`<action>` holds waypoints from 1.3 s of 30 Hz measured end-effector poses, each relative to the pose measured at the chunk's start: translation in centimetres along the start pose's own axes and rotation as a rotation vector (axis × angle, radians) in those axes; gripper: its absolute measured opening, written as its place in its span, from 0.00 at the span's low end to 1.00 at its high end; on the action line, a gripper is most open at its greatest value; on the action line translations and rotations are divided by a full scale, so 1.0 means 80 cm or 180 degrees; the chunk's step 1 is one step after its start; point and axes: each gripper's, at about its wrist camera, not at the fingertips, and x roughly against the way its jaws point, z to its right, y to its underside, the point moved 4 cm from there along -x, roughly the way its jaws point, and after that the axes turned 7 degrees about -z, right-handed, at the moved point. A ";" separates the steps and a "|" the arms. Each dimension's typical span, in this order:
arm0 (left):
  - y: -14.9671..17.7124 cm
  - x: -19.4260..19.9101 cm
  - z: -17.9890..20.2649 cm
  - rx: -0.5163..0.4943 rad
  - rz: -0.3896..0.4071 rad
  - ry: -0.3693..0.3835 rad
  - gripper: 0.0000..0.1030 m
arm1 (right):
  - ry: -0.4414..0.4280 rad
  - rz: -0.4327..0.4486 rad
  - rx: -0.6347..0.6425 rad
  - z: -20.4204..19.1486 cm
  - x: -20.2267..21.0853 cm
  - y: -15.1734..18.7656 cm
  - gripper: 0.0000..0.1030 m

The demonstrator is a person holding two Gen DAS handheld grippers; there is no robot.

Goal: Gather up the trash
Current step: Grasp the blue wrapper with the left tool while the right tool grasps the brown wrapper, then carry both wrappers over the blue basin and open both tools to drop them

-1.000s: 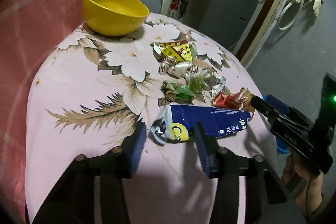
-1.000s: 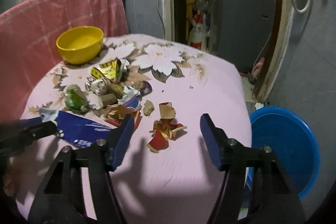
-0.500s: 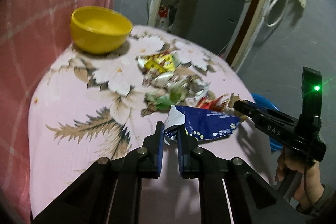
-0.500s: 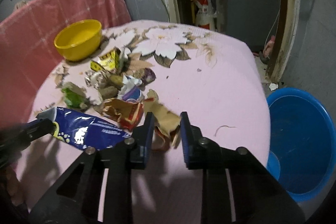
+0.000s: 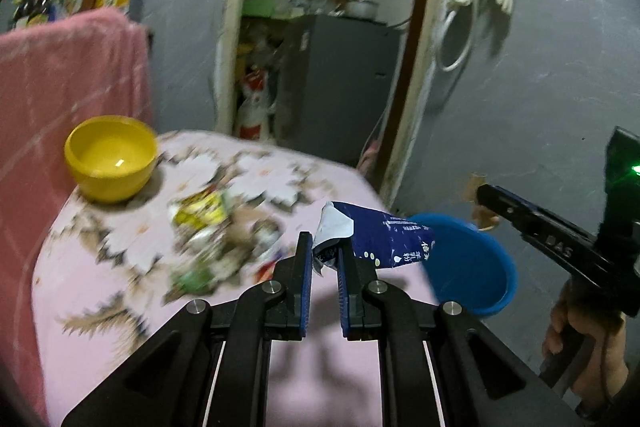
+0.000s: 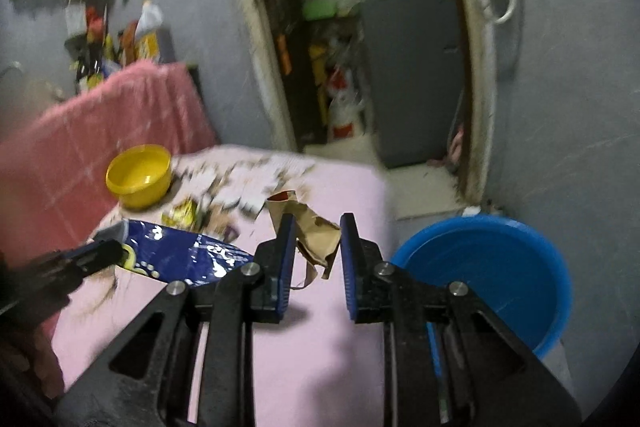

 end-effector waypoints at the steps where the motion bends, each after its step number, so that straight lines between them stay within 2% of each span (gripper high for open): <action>1: -0.006 -0.002 0.009 -0.0013 0.0051 0.0029 0.09 | 0.0055 0.0087 -0.0007 0.006 0.010 -0.005 0.26; 11: -0.064 -0.025 0.106 -0.0275 0.0716 0.0274 0.09 | 0.0498 0.0906 -0.0089 0.062 0.091 -0.039 0.27; 15: -0.077 -0.043 0.131 -0.0385 0.0772 0.0341 0.09 | 0.0646 0.1022 -0.0168 0.088 0.099 -0.038 0.27; 18: -0.079 -0.064 0.149 -0.0422 0.0634 0.0416 0.09 | 0.0745 0.0966 -0.0220 0.108 0.093 -0.030 0.27; 23: -0.076 -0.111 0.167 -0.0391 0.0179 0.0402 0.09 | 0.0832 0.0646 -0.0387 0.144 0.066 -0.008 0.29; 28: -0.064 -0.157 0.170 -0.0308 -0.0288 0.0406 0.09 | 0.0862 0.0362 -0.0520 0.169 0.041 0.016 0.31; 34: -0.043 -0.197 0.164 -0.0207 -0.0642 0.0486 0.10 | 0.0913 0.0110 -0.0645 0.190 0.010 0.034 0.35; 36: -0.038 -0.204 0.163 -0.0205 -0.0715 0.0485 0.14 | 0.0917 0.0045 -0.0690 0.197 0.003 0.038 0.39; 38: -0.035 -0.210 0.161 -0.0167 -0.0759 0.0500 0.26 | 0.0908 -0.0005 -0.0744 0.203 -0.003 0.041 0.44; 39: -0.034 -0.211 0.159 -0.0144 -0.0762 0.0516 0.28 | 0.0905 -0.0018 -0.0763 0.204 -0.005 0.041 0.45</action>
